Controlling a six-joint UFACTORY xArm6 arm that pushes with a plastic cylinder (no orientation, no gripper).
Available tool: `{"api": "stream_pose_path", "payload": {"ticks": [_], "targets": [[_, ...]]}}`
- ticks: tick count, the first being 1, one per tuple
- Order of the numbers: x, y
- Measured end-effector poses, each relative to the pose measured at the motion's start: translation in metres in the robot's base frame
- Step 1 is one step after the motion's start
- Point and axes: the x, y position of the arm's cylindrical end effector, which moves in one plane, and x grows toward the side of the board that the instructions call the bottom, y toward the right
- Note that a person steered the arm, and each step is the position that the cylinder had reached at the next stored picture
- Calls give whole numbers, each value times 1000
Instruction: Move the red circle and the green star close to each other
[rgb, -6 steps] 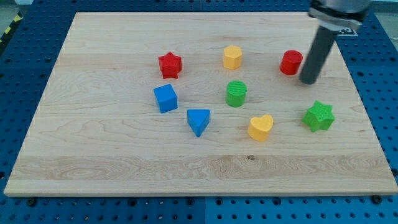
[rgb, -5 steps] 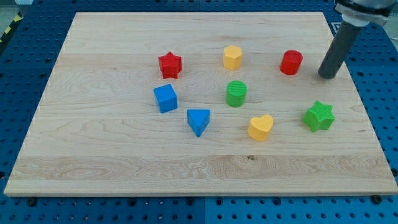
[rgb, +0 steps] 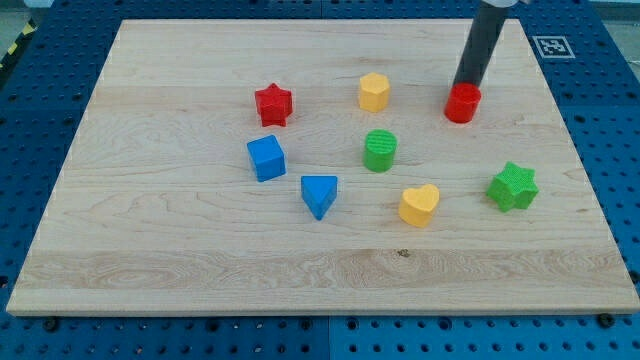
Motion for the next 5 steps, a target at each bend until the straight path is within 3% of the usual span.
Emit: {"api": "stream_pose_path", "payload": {"ticks": [3,5], "targets": [[29,-9],[-30,-14]]}}
